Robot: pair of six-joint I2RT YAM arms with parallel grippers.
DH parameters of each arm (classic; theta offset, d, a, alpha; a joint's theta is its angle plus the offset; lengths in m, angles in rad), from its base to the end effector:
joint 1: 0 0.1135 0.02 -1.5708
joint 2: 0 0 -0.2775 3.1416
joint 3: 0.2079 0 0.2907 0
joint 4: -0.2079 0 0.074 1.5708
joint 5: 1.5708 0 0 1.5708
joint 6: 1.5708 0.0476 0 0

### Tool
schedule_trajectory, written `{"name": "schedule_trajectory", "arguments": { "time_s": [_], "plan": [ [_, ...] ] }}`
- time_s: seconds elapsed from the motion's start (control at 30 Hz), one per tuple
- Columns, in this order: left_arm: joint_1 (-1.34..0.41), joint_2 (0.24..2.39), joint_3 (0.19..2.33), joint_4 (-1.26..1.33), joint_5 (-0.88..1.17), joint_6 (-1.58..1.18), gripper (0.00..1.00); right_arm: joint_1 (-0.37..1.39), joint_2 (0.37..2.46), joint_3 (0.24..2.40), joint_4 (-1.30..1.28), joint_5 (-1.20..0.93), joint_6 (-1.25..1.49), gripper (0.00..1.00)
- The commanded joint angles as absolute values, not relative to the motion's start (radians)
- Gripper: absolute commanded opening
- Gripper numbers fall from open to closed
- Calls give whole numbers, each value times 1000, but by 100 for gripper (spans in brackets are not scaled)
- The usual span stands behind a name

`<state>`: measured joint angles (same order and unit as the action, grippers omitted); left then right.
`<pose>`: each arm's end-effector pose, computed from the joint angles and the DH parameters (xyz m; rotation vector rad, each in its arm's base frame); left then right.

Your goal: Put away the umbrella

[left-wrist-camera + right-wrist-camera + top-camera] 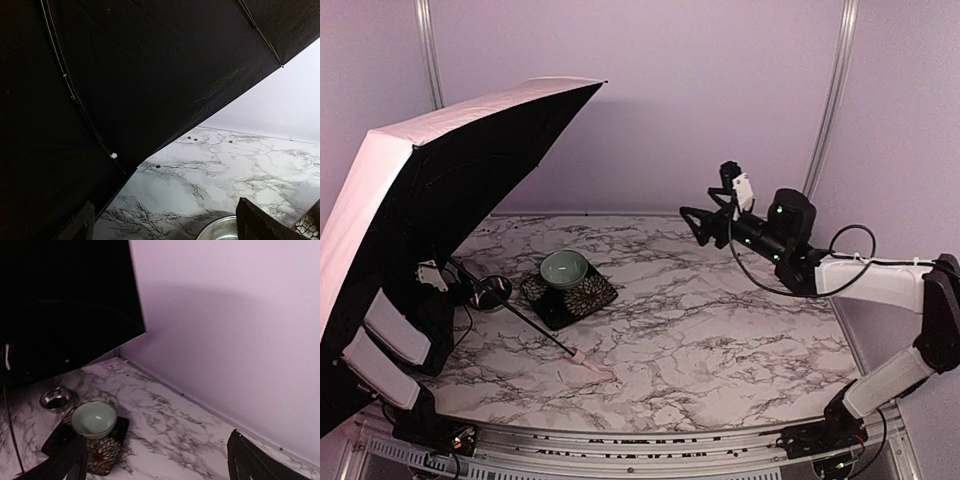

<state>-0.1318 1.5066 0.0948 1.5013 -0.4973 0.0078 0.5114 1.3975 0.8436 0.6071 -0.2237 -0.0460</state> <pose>0.2229 -0.0066 0.1294 -0.2992 1.4677 0.2679 0.3139 0.1883 0.2947 -0.5962 1.4235 0.5403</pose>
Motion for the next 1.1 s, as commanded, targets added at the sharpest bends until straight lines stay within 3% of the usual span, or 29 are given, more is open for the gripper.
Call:
{"name": "schedule_trajectory", "arguments": {
  "time_s": [0.0, 0.07, 0.2, 0.33, 0.5, 0.77, 1.07],
  "plan": [
    [-138, 1495, 51, 1630, -509, 25, 99, 790, 1616, 1083, 310, -261, -151, 99],
    [-151, 1410, 25, 1605, -584, 17, 99, 918, 1766, 1224, 219, -288, -181, 100],
    [-141, 1245, 153, 1143, -619, 30, 99, 1028, 1974, 1484, 120, -369, -218, 100],
    [-141, 1200, 134, 1125, -662, -18, 99, 1086, 2128, 1657, 37, -427, -220, 100],
    [-143, 1165, 119, 1114, -642, -50, 99, 1127, 2220, 1727, 28, -480, -187, 96],
    [-145, 1121, 120, 1084, -621, -47, 99, 1153, 2360, 1837, 39, -371, -123, 68],
    [-152, 1095, 113, 1055, -569, -57, 99, 1154, 2323, 1817, 119, -336, -36, 14]
  ]
}}
